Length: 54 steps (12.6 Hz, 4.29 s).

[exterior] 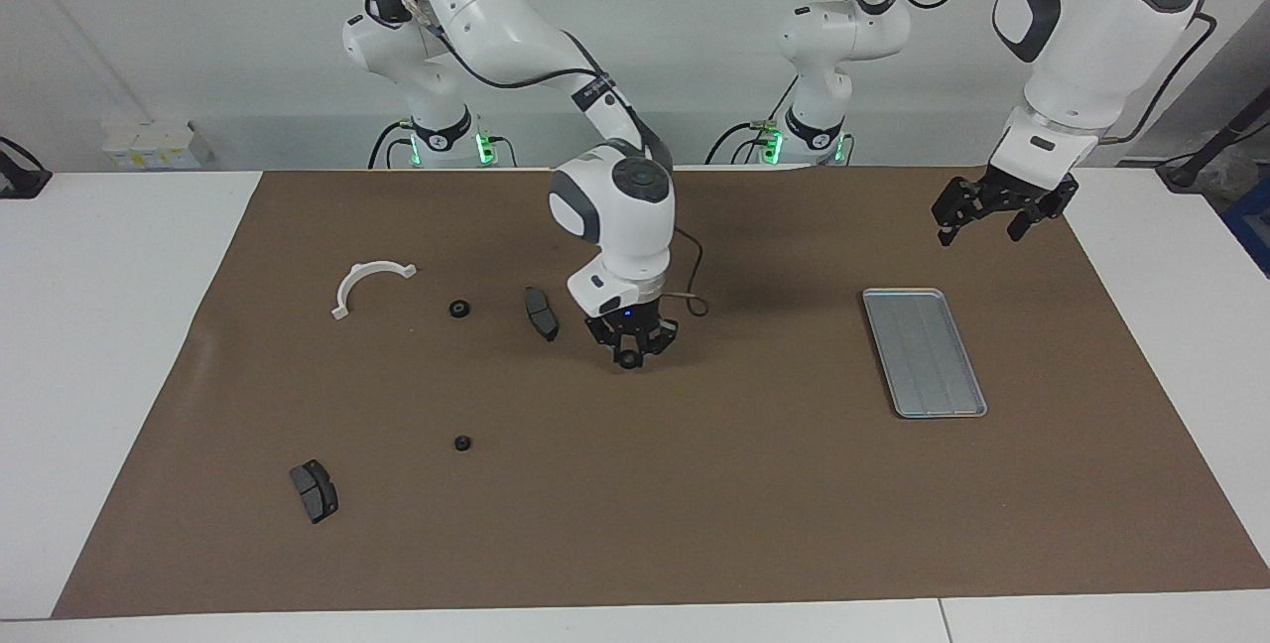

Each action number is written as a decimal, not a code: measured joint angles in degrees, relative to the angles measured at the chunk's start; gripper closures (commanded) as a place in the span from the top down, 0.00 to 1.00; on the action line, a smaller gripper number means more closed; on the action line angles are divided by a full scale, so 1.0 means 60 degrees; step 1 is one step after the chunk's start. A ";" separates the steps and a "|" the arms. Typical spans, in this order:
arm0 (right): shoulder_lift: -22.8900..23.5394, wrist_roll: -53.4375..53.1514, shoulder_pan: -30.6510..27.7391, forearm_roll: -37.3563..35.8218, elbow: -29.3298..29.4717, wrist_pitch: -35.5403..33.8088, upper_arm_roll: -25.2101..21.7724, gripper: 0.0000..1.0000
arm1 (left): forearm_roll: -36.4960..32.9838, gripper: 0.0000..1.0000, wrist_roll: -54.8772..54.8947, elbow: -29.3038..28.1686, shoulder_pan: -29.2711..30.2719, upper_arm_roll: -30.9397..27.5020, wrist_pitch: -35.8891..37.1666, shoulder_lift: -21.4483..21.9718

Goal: Place bearing gear from tray to pile

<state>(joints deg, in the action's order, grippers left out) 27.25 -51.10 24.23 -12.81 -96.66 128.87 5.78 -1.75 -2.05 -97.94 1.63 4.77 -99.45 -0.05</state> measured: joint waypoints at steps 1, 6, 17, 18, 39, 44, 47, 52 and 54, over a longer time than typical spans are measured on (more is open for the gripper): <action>-0.0469 0.0694 -0.0545 0.0002 -0.0574 -0.0011 0.0002 0.00 | 0.0000 1.00 -0.0001 -0.0029 0.0000 0.0001 0.0000 0.0000; -0.1793 0.4317 -0.2867 0.0141 -0.2436 0.0031 0.0028 0.00 | 0.0389 1.00 -0.0024 -0.0219 0.0013 -0.0002 -0.0007 -0.0001; -0.1828 0.6925 -0.5042 0.0504 -0.3642 0.1609 0.0038 0.27 | 0.0609 1.00 -0.0030 -0.0229 0.0013 0.0001 -0.0008 -0.0001; -0.1829 0.6925 -0.5091 0.0504 -0.3642 0.1649 0.0038 0.28 | 0.0609 1.00 -0.0031 -0.0229 0.0013 0.0001 -0.0008 -0.0001; -0.4023 0.6236 -0.4496 0.1515 0.0039 -0.4283 0.0604 1.00 | 0.0610 1.00 -0.0107 -0.0229 0.0008 0.0006 -0.0011 -0.0001; -0.4096 0.6237 -0.4510 0.1521 0.1023 -0.5358 0.0601 1.00 | 0.0610 1.00 -0.0166 -0.0229 0.0008 0.0005 -0.0015 -0.0001; -0.4099 0.6238 -0.4577 0.1522 0.1162 -0.5351 0.0598 1.00 | 0.0610 1.00 -0.0167 -0.0229 0.0008 0.0006 -0.0015 -0.0001; -0.4242 0.6274 -0.4456 0.1532 0.1267 -0.5717 0.0461 1.00 | 0.0610 1.00 -0.0167 -0.0229 0.0008 0.0006 -0.0015 -0.0001; -0.4350 0.6694 -0.4195 0.1532 0.1272 -0.6105 0.0101 1.00 | 0.0610 1.00 -0.0167 -0.0229 0.0008 0.0006 -0.0015 -0.0001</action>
<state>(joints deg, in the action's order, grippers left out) 1.15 -10.94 -0.93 -3.61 -89.03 92.24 6.38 1.90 -3.05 -99.31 1.67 4.81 -99.54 -0.06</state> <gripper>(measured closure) 0.000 0.000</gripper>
